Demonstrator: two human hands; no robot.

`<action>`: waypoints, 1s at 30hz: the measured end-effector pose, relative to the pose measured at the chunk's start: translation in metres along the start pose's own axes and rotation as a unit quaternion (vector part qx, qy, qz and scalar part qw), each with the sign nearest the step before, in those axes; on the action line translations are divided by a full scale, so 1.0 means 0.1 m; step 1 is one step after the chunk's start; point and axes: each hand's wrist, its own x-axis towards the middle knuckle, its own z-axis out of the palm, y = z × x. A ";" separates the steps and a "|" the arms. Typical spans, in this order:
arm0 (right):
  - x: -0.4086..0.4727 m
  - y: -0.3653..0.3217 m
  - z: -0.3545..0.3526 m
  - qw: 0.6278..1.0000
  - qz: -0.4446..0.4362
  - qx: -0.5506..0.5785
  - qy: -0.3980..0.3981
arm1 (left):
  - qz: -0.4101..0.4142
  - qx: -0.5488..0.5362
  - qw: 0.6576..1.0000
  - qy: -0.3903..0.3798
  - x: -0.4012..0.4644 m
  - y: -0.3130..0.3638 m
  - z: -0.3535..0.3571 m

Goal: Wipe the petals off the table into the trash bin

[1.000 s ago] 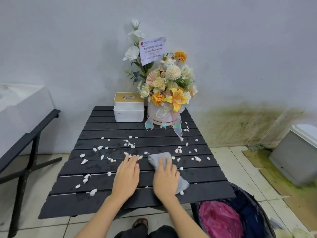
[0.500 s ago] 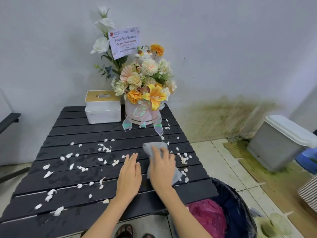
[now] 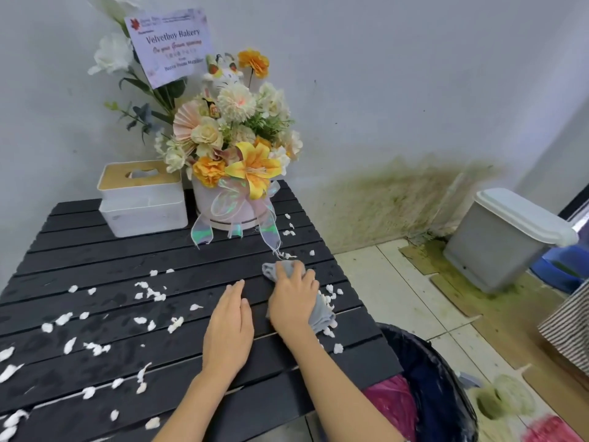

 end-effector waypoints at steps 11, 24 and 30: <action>-0.66 0.21 -0.49 0.994 -0.055 0.082 0.043 | 0.052 0.059 0.995 0.056 -0.11 0.13 -0.08; -0.53 0.67 -0.32 0.997 -0.047 0.064 0.024 | 0.070 0.173 0.982 0.031 -0.07 0.12 0.00; -0.23 0.13 -0.39 0.975 -0.015 0.208 0.073 | 0.048 0.202 0.977 0.039 0.01 0.01 0.09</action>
